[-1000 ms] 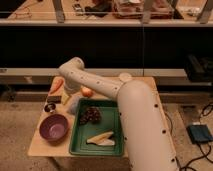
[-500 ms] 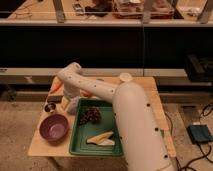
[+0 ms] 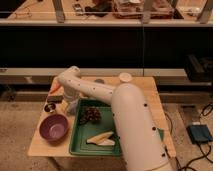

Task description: Place towel in tray

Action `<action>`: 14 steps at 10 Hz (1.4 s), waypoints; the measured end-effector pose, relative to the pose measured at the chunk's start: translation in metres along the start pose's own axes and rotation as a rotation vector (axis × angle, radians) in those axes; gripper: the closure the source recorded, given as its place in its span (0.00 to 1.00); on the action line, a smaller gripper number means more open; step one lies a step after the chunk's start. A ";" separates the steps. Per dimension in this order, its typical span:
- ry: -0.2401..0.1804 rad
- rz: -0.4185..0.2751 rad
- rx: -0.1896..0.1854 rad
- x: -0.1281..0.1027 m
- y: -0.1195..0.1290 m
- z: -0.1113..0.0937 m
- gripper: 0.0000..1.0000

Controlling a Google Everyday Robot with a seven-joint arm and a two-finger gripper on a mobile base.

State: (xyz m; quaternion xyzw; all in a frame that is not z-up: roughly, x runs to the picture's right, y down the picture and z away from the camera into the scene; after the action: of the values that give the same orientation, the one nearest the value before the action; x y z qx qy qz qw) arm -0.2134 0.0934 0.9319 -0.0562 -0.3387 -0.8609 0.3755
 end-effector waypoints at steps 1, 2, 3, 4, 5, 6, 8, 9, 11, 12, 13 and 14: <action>-0.002 0.008 -0.001 -0.002 0.001 0.003 0.49; -0.003 0.013 0.000 -0.002 0.002 0.005 0.57; -0.005 0.019 0.001 -0.004 0.003 0.006 0.65; -0.006 0.023 0.000 -0.005 0.004 0.006 0.76; -0.007 0.028 -0.003 -0.006 0.008 0.003 0.89; -0.011 0.029 -0.003 -0.008 0.008 0.003 0.96; -0.015 0.025 -0.003 -0.009 0.007 0.003 1.00; -0.014 0.025 -0.003 -0.009 0.007 0.003 1.00; 0.031 0.040 0.014 -0.006 0.011 -0.007 1.00; 0.077 0.055 0.022 -0.004 0.017 -0.017 1.00; 0.123 0.072 0.030 -0.003 0.026 -0.031 1.00; 0.181 0.089 0.041 0.000 0.032 -0.053 1.00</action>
State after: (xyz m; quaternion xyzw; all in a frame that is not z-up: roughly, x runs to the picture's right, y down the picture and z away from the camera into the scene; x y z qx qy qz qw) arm -0.1835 0.0445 0.9086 0.0144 -0.3181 -0.8379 0.4433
